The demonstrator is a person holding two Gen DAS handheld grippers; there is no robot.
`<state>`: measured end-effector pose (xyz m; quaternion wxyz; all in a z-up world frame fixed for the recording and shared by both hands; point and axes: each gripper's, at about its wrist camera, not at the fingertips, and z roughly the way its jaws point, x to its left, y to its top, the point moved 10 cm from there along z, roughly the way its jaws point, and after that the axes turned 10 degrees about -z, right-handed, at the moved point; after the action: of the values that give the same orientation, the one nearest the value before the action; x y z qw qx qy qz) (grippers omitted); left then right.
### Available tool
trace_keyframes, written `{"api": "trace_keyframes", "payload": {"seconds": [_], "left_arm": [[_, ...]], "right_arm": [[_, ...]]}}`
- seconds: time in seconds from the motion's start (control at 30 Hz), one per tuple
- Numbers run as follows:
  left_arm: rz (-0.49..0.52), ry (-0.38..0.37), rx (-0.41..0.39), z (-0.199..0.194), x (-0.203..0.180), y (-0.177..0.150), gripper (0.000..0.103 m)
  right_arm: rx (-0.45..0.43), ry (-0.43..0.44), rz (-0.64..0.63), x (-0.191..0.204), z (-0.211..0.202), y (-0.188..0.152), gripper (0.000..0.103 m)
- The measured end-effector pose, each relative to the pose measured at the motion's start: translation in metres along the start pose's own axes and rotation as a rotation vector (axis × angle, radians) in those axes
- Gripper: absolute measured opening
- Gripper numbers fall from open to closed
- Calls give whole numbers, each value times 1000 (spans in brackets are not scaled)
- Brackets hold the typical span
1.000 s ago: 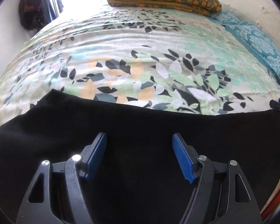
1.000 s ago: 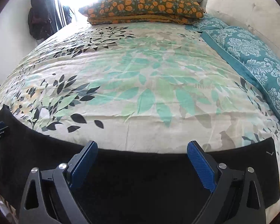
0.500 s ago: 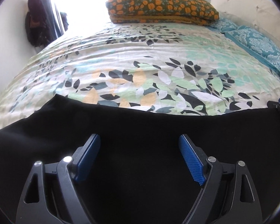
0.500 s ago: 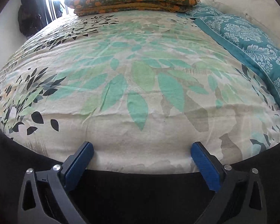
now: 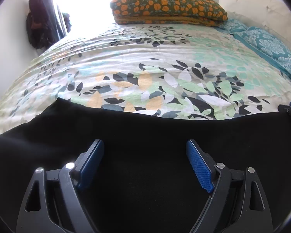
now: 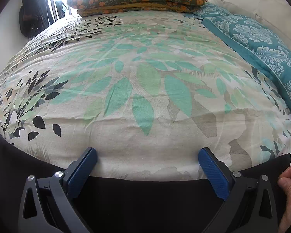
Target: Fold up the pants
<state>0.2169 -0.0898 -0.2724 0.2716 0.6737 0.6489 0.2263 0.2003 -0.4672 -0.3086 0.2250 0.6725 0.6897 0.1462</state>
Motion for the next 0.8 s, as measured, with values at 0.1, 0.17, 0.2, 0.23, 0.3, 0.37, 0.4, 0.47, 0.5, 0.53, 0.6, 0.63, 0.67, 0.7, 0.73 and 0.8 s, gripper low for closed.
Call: {"api": "trace_keyframes", "payload": {"seconds": [0.1, 0.17, 0.2, 0.23, 0.3, 0.37, 0.4, 0.47, 0.5, 0.53, 0.6, 0.63, 0.67, 0.7, 0.73, 0.8], "left_arm": [[1, 1, 0, 0, 0, 0, 88], [1, 2, 0, 0, 0, 0, 88], [1, 1, 0, 0, 0, 0, 88], [0, 1, 0, 0, 0, 0, 88], [0, 0, 0, 0, 0, 0, 88], [0, 0, 1, 0, 0, 0, 88], [0, 0, 1, 0, 0, 0, 88], [0, 0, 2, 0, 0, 0, 88], [1, 2, 2, 0, 0, 0, 88], [2, 3, 2, 0, 0, 0, 88], [5, 8, 3, 0, -1, -1, 88], [8, 12, 2, 0, -1, -1, 88], [11, 17, 2, 0, -1, -1, 88], [15, 22, 2, 0, -2, -1, 88], [19, 27, 1, 0, -2, -1, 88], [26, 39, -1, 0, -2, -1, 88]], "right_arm": [[0, 0, 0, 0, 0, 0, 103], [0, -1, 0, 0, 0, 0, 103], [0, -1, 0, 0, 0, 0, 103], [0, -1, 0, 0, 0, 0, 103], [0, -1, 0, 0, 0, 0, 103], [1, -1, 0, 0, 0, 0, 103], [1, -1, 0, 0, 0, 0, 103], [1, -1, 0, 0, 0, 0, 103], [1, -1, 0, 0, 0, 0, 103], [1, -1, 0, 0, 0, 0, 103], [1, 0, 0, 0, 0, 0, 103], [1, 0, 0, 0, 0, 0, 103], [1, 0, 0, 0, 0, 0, 103], [1, 0, 0, 0, 0, 0, 103], [1, 0, 0, 0, 0, 0, 103], [1, 0, 0, 0, 0, 0, 103]]}}
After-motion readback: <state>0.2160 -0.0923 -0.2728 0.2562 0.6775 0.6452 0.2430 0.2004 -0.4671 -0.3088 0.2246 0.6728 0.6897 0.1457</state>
